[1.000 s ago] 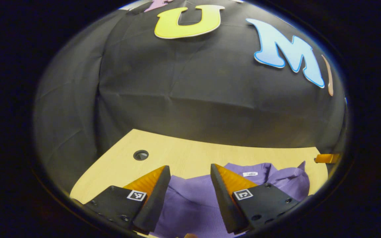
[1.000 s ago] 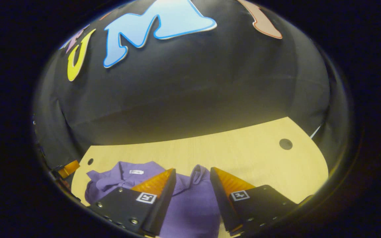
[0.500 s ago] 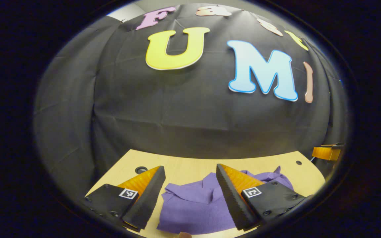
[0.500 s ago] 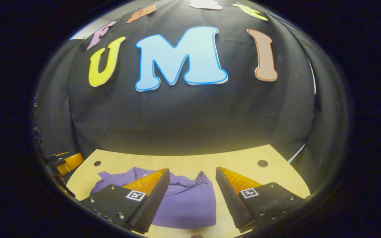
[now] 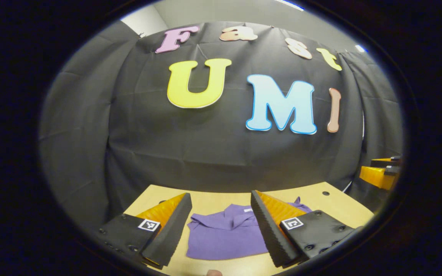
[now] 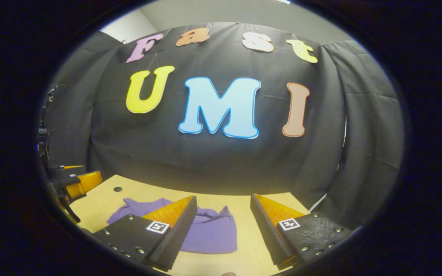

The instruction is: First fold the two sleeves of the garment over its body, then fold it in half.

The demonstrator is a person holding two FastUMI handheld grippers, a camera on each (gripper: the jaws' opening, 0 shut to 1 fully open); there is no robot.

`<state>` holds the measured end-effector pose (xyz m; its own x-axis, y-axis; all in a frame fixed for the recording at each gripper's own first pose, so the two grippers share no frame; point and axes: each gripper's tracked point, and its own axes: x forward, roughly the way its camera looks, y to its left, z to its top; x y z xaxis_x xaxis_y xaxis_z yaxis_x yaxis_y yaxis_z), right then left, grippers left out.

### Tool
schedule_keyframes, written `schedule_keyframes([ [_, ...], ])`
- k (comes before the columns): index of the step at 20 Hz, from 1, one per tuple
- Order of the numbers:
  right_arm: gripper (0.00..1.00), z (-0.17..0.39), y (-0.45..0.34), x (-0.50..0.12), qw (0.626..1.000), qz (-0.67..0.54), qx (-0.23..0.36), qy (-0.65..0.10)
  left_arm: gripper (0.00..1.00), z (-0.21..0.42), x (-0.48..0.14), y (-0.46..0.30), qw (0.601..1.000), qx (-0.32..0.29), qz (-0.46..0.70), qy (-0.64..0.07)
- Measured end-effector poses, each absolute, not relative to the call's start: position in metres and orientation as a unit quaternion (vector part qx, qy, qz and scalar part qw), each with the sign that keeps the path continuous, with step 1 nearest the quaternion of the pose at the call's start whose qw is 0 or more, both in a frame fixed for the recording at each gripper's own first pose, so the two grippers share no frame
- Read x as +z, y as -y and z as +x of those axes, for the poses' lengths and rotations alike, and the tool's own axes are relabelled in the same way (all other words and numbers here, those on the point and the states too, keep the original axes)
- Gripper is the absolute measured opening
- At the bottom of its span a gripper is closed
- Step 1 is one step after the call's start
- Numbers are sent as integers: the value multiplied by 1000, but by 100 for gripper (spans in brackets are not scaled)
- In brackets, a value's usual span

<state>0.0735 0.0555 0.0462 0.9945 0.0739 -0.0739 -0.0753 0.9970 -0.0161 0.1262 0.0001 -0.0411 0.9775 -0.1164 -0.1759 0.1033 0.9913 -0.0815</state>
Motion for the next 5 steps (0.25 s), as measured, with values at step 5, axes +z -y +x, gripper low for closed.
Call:
schedule_keyframes([
  [5, 88, 37, -55, 51, 1000, -9, 24, -7, 97, 91, -16, 7, 996, -64, -18, -51],
])
